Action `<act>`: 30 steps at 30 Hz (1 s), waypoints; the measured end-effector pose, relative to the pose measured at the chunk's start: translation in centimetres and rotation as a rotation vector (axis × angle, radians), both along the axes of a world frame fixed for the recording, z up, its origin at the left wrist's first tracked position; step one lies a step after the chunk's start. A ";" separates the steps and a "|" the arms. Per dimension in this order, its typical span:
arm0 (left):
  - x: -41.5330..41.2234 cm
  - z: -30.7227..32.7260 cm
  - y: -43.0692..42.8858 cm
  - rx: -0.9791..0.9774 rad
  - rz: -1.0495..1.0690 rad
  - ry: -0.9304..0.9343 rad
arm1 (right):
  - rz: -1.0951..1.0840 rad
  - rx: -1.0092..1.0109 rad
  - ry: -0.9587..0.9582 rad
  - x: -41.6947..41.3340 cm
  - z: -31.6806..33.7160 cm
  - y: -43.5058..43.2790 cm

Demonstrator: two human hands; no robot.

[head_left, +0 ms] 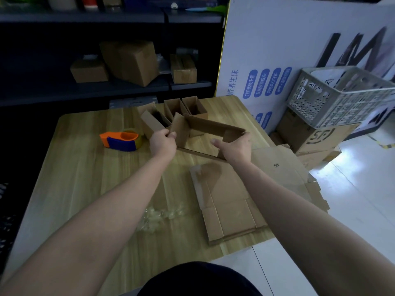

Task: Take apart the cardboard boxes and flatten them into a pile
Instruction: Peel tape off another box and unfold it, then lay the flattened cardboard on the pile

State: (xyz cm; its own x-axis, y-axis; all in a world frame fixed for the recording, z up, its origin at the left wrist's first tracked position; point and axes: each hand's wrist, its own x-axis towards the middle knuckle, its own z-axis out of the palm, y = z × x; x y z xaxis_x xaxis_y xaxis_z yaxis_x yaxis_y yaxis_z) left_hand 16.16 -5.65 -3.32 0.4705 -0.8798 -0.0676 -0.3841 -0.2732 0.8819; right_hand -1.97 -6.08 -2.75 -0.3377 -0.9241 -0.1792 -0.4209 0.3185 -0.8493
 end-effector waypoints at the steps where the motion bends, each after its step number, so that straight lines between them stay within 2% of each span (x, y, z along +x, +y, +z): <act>1: -0.3 0.1 0.1 -0.015 -0.004 0.033 | 0.002 0.004 0.015 0.1 0.0 0.0; 6: -0.9 -0.1 0.4 -0.067 -0.003 0.130 | -0.022 0.080 0.162 -0.1 0.1 -0.8; 9: -1.2 -0.4 0.2 -0.064 0.052 0.215 | 0.025 0.097 0.158 0.0 0.6 -0.6; 14: 0.1 -1.7 -0.8 -0.004 0.209 0.571 | 0.183 0.096 0.178 -0.3 1.2 -0.4; 18: 0.2 -2.3 -0.4 0.003 0.042 0.984 | 0.348 0.079 0.237 -0.4 0.8 0.1; 20: -0.2 -2.3 -0.3 0.020 0.029 1.078 | 0.409 0.059 0.237 -0.3 0.8 0.3; 25: 0.2 -2.9 -0.8 0.018 0.182 1.164 | 0.487 0.096 0.240 -1.1 0.2 1.0; 30: 0.6 -3.2 -1.3 0.063 0.216 0.988 | 0.421 0.120 0.183 -1.3 -1.0 1.5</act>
